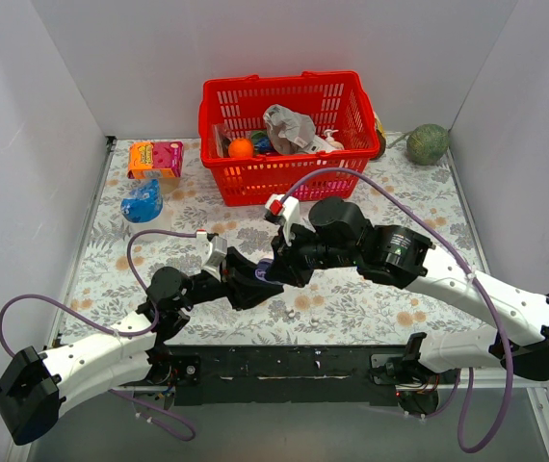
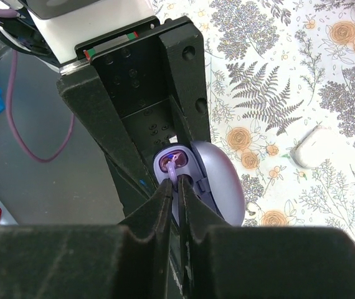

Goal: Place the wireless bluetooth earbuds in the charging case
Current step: Adjust the earbud with the charging case.

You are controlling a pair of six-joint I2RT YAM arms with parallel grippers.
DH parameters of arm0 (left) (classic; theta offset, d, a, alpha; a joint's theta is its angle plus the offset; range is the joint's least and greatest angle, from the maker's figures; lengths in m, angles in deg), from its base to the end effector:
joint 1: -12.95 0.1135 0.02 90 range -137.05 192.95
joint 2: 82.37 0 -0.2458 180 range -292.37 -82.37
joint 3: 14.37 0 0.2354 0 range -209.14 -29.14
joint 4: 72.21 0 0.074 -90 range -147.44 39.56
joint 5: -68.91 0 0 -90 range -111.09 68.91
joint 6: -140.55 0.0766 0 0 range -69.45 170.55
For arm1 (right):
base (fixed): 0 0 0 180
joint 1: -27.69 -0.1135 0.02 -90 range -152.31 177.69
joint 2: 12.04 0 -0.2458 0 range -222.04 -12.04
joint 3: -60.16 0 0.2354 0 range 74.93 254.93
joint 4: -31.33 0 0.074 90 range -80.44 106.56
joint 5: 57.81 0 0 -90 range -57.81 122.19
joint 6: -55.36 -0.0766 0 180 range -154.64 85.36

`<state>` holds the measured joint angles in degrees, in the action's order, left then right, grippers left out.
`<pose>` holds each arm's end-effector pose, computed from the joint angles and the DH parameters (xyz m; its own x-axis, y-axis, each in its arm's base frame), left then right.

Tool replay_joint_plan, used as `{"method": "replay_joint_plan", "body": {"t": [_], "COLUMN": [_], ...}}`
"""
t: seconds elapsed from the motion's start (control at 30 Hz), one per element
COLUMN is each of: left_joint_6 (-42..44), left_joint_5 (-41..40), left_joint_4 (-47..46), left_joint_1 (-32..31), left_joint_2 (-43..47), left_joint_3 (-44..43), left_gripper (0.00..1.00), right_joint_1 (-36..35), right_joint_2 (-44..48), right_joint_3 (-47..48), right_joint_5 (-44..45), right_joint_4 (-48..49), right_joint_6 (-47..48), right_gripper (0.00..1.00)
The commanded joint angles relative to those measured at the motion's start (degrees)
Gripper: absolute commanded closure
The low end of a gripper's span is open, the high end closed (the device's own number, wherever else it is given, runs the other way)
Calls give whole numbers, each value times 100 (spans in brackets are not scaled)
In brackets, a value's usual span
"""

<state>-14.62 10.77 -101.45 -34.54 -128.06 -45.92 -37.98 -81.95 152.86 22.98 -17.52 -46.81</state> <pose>0.1127 -0.1827 0.2681 -0.8068 -0.2606 -0.5302 0.5673 -0.0910 -0.8185 0.1071 0.2666 0.3698 -0.3790 -0.3332 -0.8633 -0.8990 0.3539 0.2581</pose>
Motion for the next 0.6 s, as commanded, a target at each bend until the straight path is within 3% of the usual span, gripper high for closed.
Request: {"method": "replay_joint_plan", "body": {"t": [0.0, 0.03, 0.57], "left_joint_6": [74, 74, 479], "left_joint_5": [-22, -4, 295], "left_joint_4": [-161, -178, -90], "left_joint_1": [-24, -24, -24], "left_joint_2": [34, 34, 113], "left_joint_3": [-168, -159, -72], "left_gripper": [100, 100, 100], "right_joint_1": [-34, -34, -34], "right_joint_2": [-49, -66, -620], "right_joint_3": [64, 108, 1356], "right_joint_5": [-10, -28, -177], "right_joint_4": [139, 87, -1266], "right_joint_6": [3, 12, 495], "right_gripper": [92, 99, 99]}}
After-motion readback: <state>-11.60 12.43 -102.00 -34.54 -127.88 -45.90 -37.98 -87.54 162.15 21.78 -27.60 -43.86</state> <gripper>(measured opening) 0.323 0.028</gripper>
